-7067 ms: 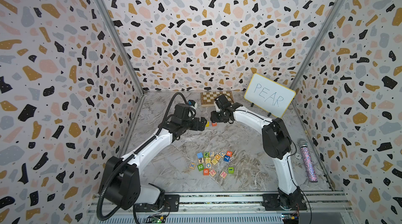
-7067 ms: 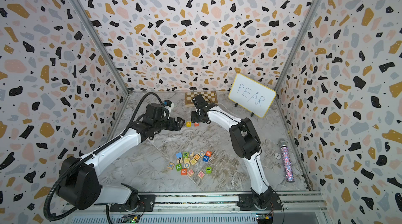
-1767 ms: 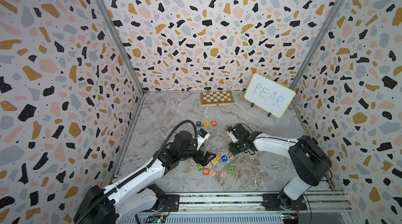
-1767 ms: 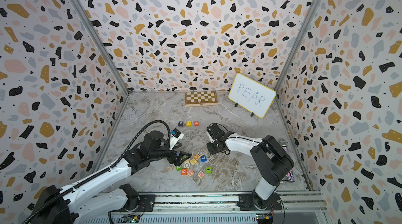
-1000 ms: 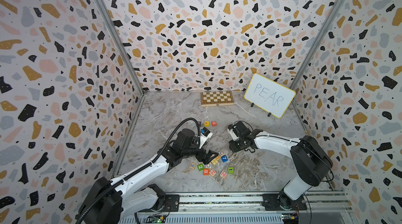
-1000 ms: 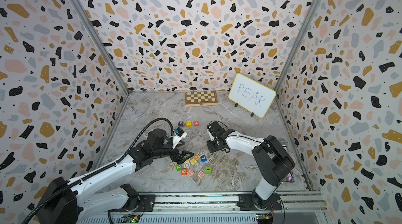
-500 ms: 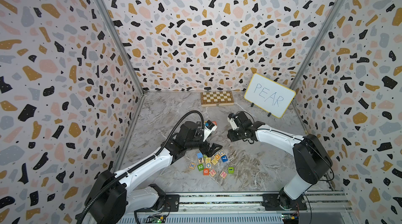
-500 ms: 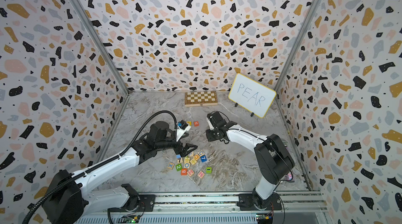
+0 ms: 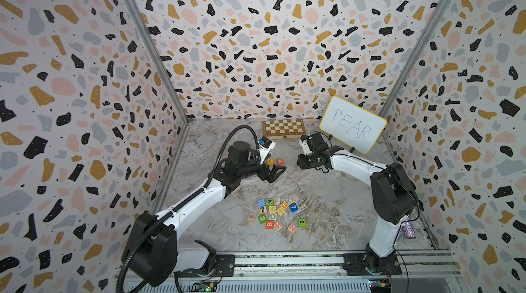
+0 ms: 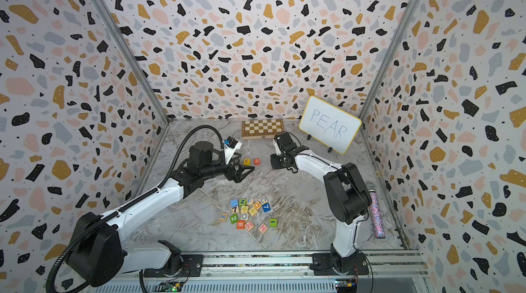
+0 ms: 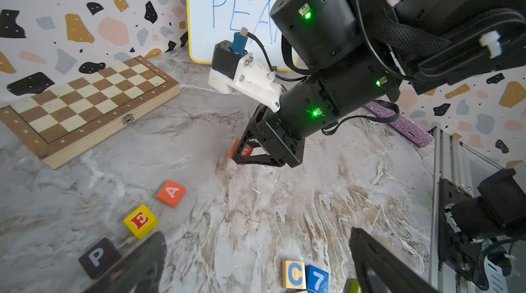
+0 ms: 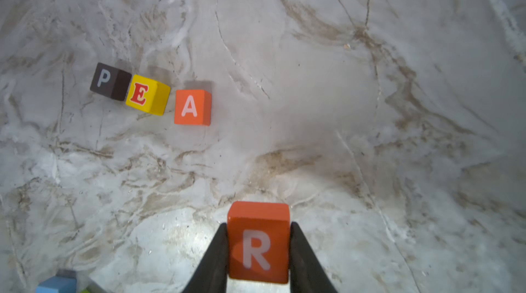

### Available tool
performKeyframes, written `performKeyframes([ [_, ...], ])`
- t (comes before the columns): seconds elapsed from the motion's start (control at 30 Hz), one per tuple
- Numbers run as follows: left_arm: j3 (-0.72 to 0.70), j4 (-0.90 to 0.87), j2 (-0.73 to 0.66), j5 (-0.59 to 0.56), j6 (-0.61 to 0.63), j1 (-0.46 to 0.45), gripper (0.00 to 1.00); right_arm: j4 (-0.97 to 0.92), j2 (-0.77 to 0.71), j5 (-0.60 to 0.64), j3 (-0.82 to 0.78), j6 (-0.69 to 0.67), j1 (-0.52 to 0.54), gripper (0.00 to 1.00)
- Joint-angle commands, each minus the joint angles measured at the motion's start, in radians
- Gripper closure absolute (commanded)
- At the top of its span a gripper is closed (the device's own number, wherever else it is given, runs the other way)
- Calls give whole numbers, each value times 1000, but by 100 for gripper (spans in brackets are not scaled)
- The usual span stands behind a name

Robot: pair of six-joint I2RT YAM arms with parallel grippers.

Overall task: Spell the uppercase word “pear” with letter blocks
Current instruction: Place the letter block at the center of the board.

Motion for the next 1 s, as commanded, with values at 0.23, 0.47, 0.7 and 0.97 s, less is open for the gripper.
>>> performKeyframes([
  [0.23, 110, 19, 100, -160, -118, 69, 1, -42, 119, 19, 178, -3, -13, 82],
  [0.47, 220, -127, 194, -285, -172, 73, 1, -80, 210, 30, 277, -14, -10, 81],
  [0.7, 303, -238, 261, -312, -220, 71, 1, -126, 290, 21, 366, -7, 4, 81],
  [0.97, 397, -365, 314, -388, -207, 2, 1, -163, 338, 37, 397, 11, 19, 82],
])
